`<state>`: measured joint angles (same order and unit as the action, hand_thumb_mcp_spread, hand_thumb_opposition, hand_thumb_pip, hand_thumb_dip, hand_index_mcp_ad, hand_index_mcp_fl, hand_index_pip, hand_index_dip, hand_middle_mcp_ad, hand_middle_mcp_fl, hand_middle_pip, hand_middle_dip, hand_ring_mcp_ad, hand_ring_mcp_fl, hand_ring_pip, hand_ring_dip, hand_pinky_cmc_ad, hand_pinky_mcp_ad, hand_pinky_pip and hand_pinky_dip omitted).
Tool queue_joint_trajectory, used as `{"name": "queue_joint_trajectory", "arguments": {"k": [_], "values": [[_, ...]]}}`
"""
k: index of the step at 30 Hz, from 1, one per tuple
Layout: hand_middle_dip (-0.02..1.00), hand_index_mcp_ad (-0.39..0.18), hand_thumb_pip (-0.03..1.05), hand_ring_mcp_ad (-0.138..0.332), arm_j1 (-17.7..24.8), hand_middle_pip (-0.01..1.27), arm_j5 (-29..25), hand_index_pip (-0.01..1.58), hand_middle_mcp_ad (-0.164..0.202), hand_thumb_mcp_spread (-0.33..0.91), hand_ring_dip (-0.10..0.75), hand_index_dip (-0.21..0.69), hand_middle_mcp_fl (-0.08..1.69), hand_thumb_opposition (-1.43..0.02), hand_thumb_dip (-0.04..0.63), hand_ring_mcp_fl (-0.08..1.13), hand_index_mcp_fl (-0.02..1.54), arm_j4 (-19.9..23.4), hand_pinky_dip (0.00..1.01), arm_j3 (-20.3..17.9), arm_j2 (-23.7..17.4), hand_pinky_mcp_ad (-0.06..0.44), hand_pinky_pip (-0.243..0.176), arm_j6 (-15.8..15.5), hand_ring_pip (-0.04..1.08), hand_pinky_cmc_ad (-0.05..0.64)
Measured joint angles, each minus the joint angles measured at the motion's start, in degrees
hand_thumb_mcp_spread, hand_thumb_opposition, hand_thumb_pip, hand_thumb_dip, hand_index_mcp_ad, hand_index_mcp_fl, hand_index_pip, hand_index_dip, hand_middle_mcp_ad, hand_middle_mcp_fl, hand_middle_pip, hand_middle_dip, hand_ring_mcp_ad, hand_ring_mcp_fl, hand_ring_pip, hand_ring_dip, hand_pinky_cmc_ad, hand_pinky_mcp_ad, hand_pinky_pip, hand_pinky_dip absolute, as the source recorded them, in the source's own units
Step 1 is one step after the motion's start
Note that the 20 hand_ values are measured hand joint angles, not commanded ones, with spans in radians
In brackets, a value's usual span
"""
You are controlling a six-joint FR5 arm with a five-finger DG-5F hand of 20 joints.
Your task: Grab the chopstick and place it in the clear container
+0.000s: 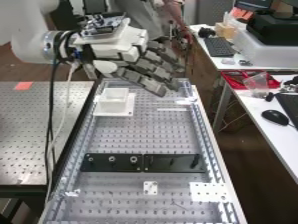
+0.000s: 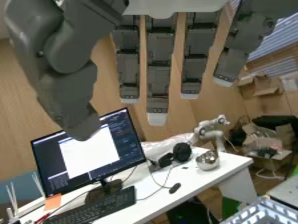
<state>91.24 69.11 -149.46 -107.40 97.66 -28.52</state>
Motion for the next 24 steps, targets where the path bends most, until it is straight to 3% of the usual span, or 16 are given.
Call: {"name": "queue_joint_trajectory", "arguments": {"k": [3, 8, 11, 13, 21, 24], "values": [[0.52, -0.056, 0.68, 0.117, -0.18, 0.24, 0.47, 0.41, 0.040, 0.30, 0.377, 0.019, 0.47, -0.79, 0.253, 0.32, 0.27, 1.86, 0.64, -0.23, 0.66, 0.281, -0.075, -2.74, 0.12, 0.339], [0.51, -0.056, 0.70, 0.115, 0.86, 0.16, -1.52, 0.21, 0.061, 0.23, 0.377, 0.033, 0.39, -0.77, 0.223, 0.23, 0.27, 2.44, 0.59, 0.28, 1.82, 0.297, -0.075, -7.46, 0.10, 0.339], [0.50, -0.052, 0.70, 0.113, 1.91, 0.14, -4.62, 0.17, 0.070, 0.15, 0.360, 0.063, 0.38, -0.76, 0.176, 0.20, 0.19, 2.62, 0.54, 0.53, 2.35, 0.312, -0.073, -10.75, 0.08, 0.340], [0.50, -0.054, 0.70, 0.115, 2.47, 0.12, -6.65, 0.14, 0.073, 0.11, 0.358, 0.065, 0.28, -0.74, 0.161, 0.14, 0.13, 2.68, 0.53, 0.71, 2.70, 0.309, -0.073, -12.23, 0.09, 0.342], [0.42, -0.052, 0.73, 0.145, 3.68, 0.12, -12.25, 0.11, 0.087, -0.07, 0.258, 0.063, 0.14, -0.74, 0.052, 0.05, 0.07, 2.78, 0.39, 0.98, 2.13, 0.351, -0.030, -15.08, 0.09, 0.363], [0.38, -0.052, 0.80, 0.145, 4.13, 0.12, -13.57, 0.10, 0.087, -0.11, 0.213, 0.031, 0.14, -0.76, 0.017, 0.05, 0.07, 2.34, 0.34, 1.12, 1.19, 0.358, -0.010, -16.70, 0.09, 0.379]]}}
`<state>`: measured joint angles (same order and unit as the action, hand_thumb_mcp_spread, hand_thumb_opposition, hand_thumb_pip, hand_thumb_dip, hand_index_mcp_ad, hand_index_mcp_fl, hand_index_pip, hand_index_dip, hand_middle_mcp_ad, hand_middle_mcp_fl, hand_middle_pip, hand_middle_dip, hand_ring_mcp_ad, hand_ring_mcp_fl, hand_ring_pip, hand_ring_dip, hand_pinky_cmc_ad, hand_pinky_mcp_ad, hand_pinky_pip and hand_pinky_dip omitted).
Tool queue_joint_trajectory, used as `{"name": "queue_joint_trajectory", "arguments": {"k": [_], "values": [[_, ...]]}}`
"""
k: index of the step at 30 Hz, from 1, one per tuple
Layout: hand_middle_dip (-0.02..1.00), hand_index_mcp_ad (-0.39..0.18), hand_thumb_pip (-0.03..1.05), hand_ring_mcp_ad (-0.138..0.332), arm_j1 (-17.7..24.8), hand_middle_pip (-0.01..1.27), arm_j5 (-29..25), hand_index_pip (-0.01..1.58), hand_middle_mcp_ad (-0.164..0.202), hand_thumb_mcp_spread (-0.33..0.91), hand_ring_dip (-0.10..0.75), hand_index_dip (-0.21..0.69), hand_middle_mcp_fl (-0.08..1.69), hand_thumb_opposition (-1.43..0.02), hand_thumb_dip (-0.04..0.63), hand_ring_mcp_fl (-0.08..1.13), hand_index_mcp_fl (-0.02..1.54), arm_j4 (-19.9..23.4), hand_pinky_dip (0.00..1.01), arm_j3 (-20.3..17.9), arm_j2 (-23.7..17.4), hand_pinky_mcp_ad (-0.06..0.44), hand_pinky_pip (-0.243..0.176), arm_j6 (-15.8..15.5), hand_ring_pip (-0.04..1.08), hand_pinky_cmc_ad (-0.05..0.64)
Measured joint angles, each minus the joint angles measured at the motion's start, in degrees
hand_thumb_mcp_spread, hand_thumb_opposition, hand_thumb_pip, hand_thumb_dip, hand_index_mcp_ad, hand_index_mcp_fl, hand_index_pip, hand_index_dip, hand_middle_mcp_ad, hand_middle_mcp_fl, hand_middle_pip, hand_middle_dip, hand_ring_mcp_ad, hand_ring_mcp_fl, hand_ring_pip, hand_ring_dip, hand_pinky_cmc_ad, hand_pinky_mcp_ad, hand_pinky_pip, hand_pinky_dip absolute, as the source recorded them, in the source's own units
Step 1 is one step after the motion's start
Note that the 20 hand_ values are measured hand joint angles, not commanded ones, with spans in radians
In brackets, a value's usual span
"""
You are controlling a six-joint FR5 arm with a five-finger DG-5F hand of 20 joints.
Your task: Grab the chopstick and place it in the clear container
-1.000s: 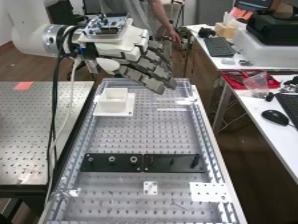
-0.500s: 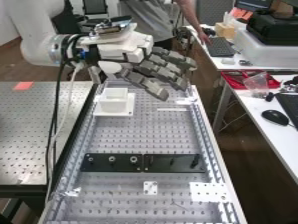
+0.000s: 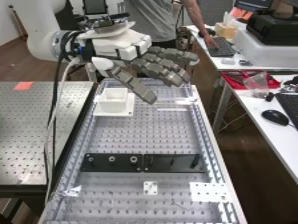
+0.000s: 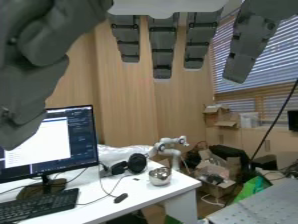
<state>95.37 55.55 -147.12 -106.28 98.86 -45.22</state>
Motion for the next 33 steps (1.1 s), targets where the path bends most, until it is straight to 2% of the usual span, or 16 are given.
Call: {"name": "queue_joint_trajectory", "arguments": {"k": [2, 5, 9, 10, 12, 16, 17, 18, 19, 29, 31, 33], "values": [[0.36, -0.052, 0.80, 0.143, 0.37, 0.12, -1.28, 0.10, 0.087, -0.15, 0.194, 0.016, 0.14, -0.79, 0.000, 0.05, 0.07, -0.39, 0.32, 0.28, -0.88, 0.379, 0.003, -1.17, 0.10, 0.398], [0.36, -0.052, 0.84, 0.155, 0.76, 0.12, -1.41, 0.10, 0.096, -0.19, 0.180, 0.000, 0.14, -0.84, 0.000, 0.05, 0.07, -0.69, 0.31, 0.71, -1.60, 0.384, 0.019, -2.87, 0.11, 0.398], [0.33, -0.061, 0.88, 0.155, 1.06, 0.12, -0.17, 0.10, 0.098, -0.22, 0.147, -0.045, 0.14, -0.90, -0.014, 0.05, 0.07, -0.75, 0.27, 1.33, -2.21, 0.393, 0.021, -5.13, 0.11, 0.394], [0.33, -0.058, 0.88, 0.154, 1.06, 0.12, 0.34, 0.10, 0.096, -0.23, 0.145, -0.045, 0.14, -0.91, -0.014, 0.05, 0.07, -0.69, 0.27, 1.49, -2.21, 0.396, 0.021, -5.32, 0.11, 0.415], [0.33, -0.065, 0.89, 0.154, 1.06, 0.12, 0.75, 0.11, 0.096, -0.23, 0.136, -0.049, 0.14, -0.94, -0.016, 0.05, 0.07, -0.49, 0.27, 1.69, -2.20, 0.396, 0.035, -5.39, 0.11, 0.415], [0.31, -0.065, 0.90, 0.169, 0.80, 0.12, 2.06, 0.10, 0.101, -0.27, 0.134, -0.072, 0.14, -0.97, -0.017, 0.05, 0.07, -0.03, 0.27, 1.90, -1.85, 0.396, 0.035, -5.35, 0.11, 0.417], [0.32, -0.065, 0.96, 0.169, 0.71, 0.13, 2.27, 0.10, 0.101, -0.28, 0.134, -0.073, 0.13, -0.99, -0.014, 0.05, 0.07, 0.04, 0.27, 2.00, -1.73, 0.396, 0.035, -5.31, 0.11, 0.417], [0.31, -0.061, 0.97, 0.169, 0.67, 0.13, 2.40, 0.10, 0.101, -0.28, 0.134, -0.070, 0.13, -1.00, -0.014, 0.05, 0.07, 0.03, 0.27, 2.04, -1.68, 0.396, 0.035, -5.33, 0.11, 0.417], [0.31, -0.054, 0.97, 0.166, 0.57, 0.13, 2.82, 0.10, 0.110, -0.28, 0.134, -0.070, 0.13, -1.00, -0.017, 0.05, 0.07, -0.03, 0.27, 2.17, -1.58, 0.393, 0.035, -5.33, 0.11, 0.417], [0.30, -0.058, 0.97, 0.169, 0.29, 0.13, 4.83, 0.11, 0.110, -0.31, 0.131, -0.099, 0.13, -1.08, -0.014, 0.05, 0.07, -0.94, 0.27, 3.73, -0.41, 0.398, 0.035, -5.00, 0.11, 0.417], [0.30, -0.054, 1.04, 0.169, 0.35, 0.13, 4.75, 0.11, 0.110, -0.32, 0.129, -0.099, 0.13, -1.10, -0.016, 0.05, 0.07, -0.98, 0.27, 3.86, -0.31, 0.394, 0.035, -5.13, 0.11, 0.417], [0.30, -0.058, 1.04, 0.169, 0.44, 0.13, 4.66, 0.11, 0.110, -0.32, 0.129, -0.099, 0.13, -1.10, -0.012, 0.05, 0.07, -1.06, 0.27, 4.01, -0.21, 0.398, 0.035, -5.17, 0.11, 0.417]]}}
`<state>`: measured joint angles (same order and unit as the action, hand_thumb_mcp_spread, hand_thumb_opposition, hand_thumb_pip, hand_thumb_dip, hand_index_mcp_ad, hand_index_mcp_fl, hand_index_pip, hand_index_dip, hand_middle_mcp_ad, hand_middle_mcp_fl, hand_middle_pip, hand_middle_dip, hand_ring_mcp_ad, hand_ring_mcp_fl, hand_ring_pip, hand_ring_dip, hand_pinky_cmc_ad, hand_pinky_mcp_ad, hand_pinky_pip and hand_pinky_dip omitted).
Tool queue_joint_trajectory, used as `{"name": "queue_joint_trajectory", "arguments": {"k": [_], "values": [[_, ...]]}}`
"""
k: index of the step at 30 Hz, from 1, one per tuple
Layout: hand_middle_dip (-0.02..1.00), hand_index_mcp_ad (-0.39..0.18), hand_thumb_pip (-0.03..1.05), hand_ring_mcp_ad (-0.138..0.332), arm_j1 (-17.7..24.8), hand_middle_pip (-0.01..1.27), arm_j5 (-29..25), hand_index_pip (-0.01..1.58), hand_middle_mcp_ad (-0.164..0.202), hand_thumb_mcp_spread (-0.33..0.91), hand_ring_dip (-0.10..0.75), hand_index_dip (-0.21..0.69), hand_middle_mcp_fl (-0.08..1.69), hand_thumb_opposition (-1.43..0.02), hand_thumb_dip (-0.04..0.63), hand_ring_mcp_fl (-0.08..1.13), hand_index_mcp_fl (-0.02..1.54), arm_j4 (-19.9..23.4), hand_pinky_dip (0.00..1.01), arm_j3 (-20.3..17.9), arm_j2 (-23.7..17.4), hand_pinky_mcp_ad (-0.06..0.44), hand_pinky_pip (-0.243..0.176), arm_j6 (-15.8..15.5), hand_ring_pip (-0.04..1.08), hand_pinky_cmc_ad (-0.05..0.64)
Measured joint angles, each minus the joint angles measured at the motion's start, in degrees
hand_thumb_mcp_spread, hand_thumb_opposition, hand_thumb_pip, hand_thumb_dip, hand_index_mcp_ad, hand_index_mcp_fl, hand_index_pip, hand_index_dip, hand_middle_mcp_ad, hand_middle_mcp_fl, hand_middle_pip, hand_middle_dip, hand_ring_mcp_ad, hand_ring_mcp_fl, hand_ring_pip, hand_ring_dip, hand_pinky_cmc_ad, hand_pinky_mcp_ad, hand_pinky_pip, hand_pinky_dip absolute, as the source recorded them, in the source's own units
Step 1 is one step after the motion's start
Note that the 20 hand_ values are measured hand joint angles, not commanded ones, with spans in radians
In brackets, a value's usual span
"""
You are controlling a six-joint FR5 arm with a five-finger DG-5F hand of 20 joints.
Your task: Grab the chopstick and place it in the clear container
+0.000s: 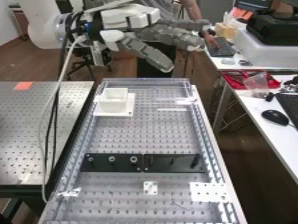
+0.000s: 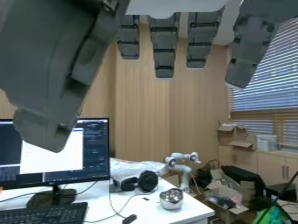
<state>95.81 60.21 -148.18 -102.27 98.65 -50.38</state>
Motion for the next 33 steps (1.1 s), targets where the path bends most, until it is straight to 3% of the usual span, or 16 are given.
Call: {"name": "queue_joint_trajectory", "arguments": {"k": [10, 21, 27, 33], "values": [[0.30, -0.065, 1.04, 0.168, 0.03, 0.13, 1.57, 0.11, 0.115, -0.31, 0.129, -0.113, 0.14, -1.12, 0.000, 0.05, 0.07, -1.10, 0.27, 0.69, -0.14, 0.400, 0.035, -0.14, 0.11, 0.417], [0.30, -0.054, 1.05, 0.175, -0.38, 0.13, 1.65, 0.11, 0.126, -0.33, 0.129, -0.120, 0.13, -1.14, 0.016, 0.05, 0.07, -3.11, 0.29, 1.68, 0.27, 0.398, 0.021, 1.85, 0.11, 0.417], [0.30, -0.068, 1.05, 0.185, -1.13, 0.13, 5.34, 0.11, 0.124, -0.33, 0.129, -0.106, 0.14, -1.14, 0.016, 0.05, 0.07, -7.06, 0.29, 2.72, -0.41, 0.394, 0.002, 2.81, 0.11, 0.417], [0.30, -0.052, 0.99, 0.194, -1.18, 0.13, 2.56, 0.11, 0.134, -0.32, 0.129, -0.077, 0.13, -1.08, 0.014, 0.05, 0.07, -9.83, 0.29, 2.92, -1.75, 0.396, 0.003, 3.60, 0.11, 0.417]]}}
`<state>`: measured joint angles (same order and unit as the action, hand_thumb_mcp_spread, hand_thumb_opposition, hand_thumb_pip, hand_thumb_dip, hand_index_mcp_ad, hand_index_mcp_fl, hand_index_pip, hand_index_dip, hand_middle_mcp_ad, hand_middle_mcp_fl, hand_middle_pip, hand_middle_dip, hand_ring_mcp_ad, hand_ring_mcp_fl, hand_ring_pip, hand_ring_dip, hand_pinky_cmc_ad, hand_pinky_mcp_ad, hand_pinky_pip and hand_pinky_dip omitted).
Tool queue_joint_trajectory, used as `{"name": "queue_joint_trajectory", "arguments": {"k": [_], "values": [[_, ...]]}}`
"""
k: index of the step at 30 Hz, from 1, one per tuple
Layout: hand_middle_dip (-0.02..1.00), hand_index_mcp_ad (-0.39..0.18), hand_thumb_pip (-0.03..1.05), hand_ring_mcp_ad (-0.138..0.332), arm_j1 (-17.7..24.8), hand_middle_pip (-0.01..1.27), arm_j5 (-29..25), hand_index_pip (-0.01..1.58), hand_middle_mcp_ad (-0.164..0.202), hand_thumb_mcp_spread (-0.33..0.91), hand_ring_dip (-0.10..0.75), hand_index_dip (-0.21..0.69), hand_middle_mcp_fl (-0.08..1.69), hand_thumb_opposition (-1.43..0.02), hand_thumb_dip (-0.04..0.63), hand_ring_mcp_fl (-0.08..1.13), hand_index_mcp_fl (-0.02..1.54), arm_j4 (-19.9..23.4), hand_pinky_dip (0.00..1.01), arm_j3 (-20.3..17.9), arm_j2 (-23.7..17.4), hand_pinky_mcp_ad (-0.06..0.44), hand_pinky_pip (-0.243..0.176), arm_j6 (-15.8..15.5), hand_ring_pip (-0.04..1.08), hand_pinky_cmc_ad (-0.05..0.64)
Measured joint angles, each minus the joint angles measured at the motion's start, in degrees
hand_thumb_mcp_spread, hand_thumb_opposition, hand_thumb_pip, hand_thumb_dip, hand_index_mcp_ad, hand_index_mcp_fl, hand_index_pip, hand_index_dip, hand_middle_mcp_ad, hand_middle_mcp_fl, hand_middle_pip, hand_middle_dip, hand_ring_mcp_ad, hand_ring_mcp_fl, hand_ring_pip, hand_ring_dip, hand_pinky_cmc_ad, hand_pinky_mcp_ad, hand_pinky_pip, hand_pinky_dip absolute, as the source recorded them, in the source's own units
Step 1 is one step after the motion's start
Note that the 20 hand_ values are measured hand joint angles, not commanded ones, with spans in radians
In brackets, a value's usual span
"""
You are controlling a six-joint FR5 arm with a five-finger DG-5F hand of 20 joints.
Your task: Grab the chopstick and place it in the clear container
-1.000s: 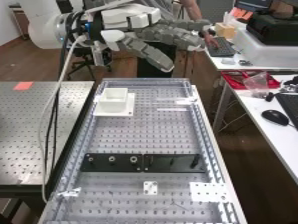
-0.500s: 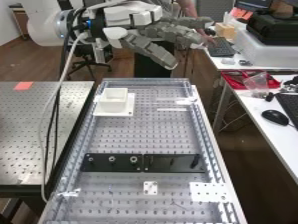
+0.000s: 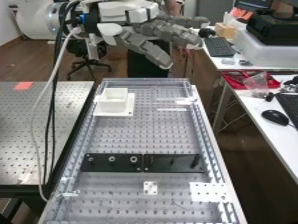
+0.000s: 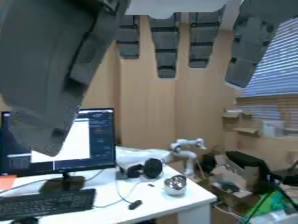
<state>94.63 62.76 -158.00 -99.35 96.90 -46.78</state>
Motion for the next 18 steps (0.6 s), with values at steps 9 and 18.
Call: {"name": "queue_joint_trajectory", "arguments": {"k": [9, 18], "values": [[0.30, -0.059, 0.91, 0.188, 0.22, 0.13, 4.24, 0.11, 0.131, -0.28, 0.129, -0.031, 0.20, -0.99, 0.014, 0.05, 0.07, -5.98, 0.29, 0.90, -1.48, 0.398, 0.003, 2.08, 0.11, 0.417], [0.30, -0.049, 0.83, 0.192, -0.14, 0.13, 7.98, 0.10, 0.133, -0.24, 0.129, 0.037, 0.20, -0.91, 0.012, 0.05, 0.07, -11.14, 0.29, 1.46, -3.18, 0.394, 0.003, 5.09, 0.11, 0.415]]}}
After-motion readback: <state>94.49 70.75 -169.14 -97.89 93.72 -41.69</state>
